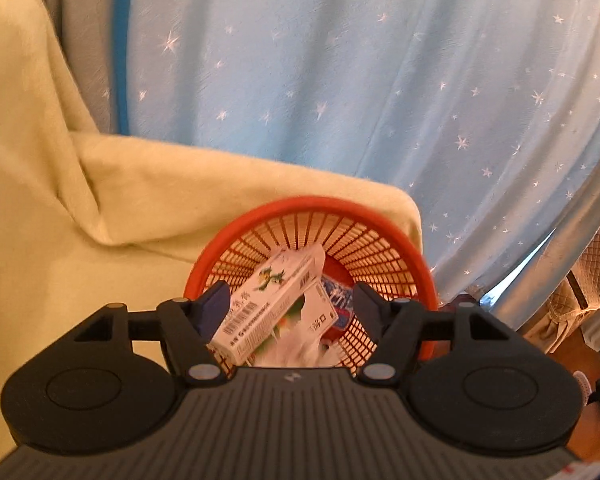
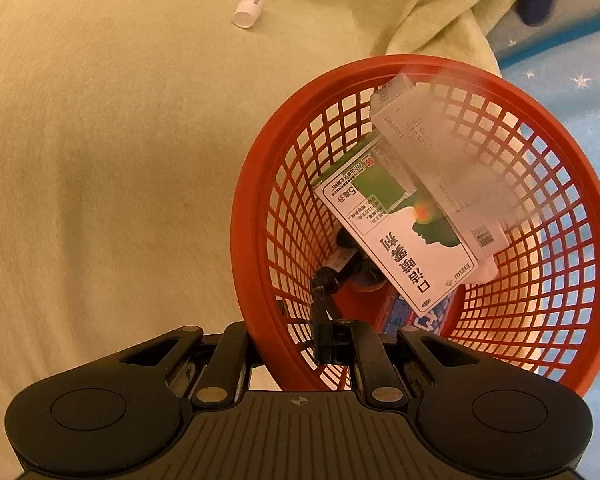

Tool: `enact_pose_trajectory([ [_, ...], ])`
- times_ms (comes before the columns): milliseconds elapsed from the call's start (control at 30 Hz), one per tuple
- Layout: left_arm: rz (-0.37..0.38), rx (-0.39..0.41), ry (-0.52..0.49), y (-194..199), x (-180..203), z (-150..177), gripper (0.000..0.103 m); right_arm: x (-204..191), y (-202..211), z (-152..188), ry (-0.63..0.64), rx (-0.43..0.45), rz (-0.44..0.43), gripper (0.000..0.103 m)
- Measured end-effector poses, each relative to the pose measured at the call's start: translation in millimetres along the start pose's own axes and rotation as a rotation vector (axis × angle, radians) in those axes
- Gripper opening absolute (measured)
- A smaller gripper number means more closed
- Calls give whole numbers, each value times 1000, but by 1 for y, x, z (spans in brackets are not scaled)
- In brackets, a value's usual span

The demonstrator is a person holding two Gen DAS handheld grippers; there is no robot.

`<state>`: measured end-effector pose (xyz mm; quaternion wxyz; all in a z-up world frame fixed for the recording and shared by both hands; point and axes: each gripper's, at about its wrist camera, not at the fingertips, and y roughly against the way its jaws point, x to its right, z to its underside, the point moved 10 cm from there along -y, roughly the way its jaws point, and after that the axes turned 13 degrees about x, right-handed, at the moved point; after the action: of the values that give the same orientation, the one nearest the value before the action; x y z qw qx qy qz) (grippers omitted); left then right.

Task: Organize objects
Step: 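Carry the tissue into the red basket and open the left tool, then move the left tool to the small white bottle and grasp it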

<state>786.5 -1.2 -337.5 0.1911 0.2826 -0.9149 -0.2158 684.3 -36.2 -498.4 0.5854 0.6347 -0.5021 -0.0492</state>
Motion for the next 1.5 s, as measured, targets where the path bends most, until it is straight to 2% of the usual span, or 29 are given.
enact_pose_trajectory([
  [467,-140,-40,-21,18,-34,19,63,2,5,4,-28,2,2,7],
  [1500,-349,-155,15,40,-113,84,66,10,6,6,-43,-6,1,7],
])
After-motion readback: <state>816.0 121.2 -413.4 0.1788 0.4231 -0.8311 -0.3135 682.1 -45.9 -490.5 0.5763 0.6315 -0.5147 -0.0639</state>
